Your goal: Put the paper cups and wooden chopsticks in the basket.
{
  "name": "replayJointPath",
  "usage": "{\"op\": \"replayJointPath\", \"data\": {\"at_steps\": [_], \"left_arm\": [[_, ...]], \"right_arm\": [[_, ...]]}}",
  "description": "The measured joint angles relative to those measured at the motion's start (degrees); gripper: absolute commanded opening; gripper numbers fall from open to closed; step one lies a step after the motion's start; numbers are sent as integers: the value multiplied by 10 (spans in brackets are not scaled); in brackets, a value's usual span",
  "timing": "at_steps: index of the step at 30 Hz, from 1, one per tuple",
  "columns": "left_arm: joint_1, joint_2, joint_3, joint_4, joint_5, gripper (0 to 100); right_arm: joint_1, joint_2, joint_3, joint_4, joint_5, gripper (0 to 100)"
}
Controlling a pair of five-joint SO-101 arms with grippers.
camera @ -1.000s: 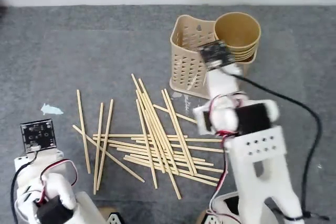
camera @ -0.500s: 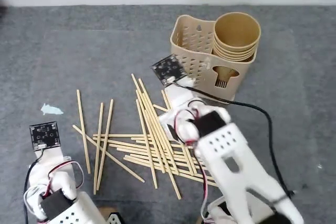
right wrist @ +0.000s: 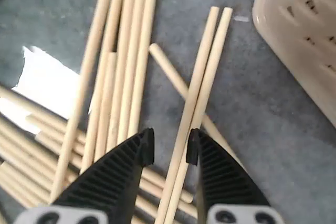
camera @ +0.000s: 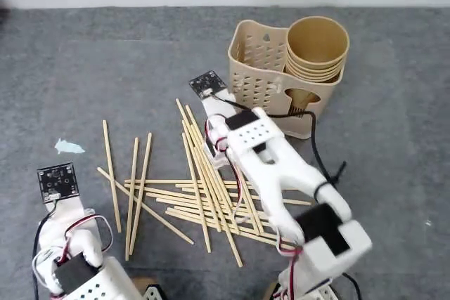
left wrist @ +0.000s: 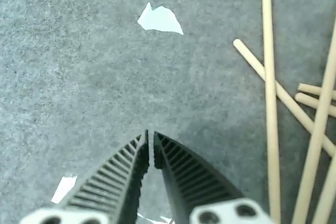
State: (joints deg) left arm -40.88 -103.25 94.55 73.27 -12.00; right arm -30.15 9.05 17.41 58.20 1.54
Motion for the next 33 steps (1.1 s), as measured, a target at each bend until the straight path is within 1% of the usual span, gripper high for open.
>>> {"op": "replayJointPath", "data": {"at_steps": [8, 11, 15, 17, 20, 22, 26, 30, 33], "left_arm": [[0, 0, 0, 0, 0, 15], [0, 0, 0, 0, 0, 15], [0, 0, 0, 0, 0, 15], [0, 0, 0, -2, 0, 15], [0, 0, 0, -2, 0, 15], [0, 0, 0, -2, 0, 15], [0, 0, 0, -2, 0, 15], [0, 0, 0, -2, 0, 15], [0, 0, 0, -2, 0, 15]], "right_arm": [[27, 88, -75, 0, 0, 123], [37, 112, -79, 0, 0, 123], [38, 119, -80, 0, 19, 121], [39, 121, -81, 0, 21, 92], [40, 122, -88, 9, 23, 13], [43, 122, -93, 16, 29, 11], [39, 123, -116, 53, 50, 8], [40, 123, -171, 116, 55, 8], [27, 123, -211, 169, 55, 8]]}}
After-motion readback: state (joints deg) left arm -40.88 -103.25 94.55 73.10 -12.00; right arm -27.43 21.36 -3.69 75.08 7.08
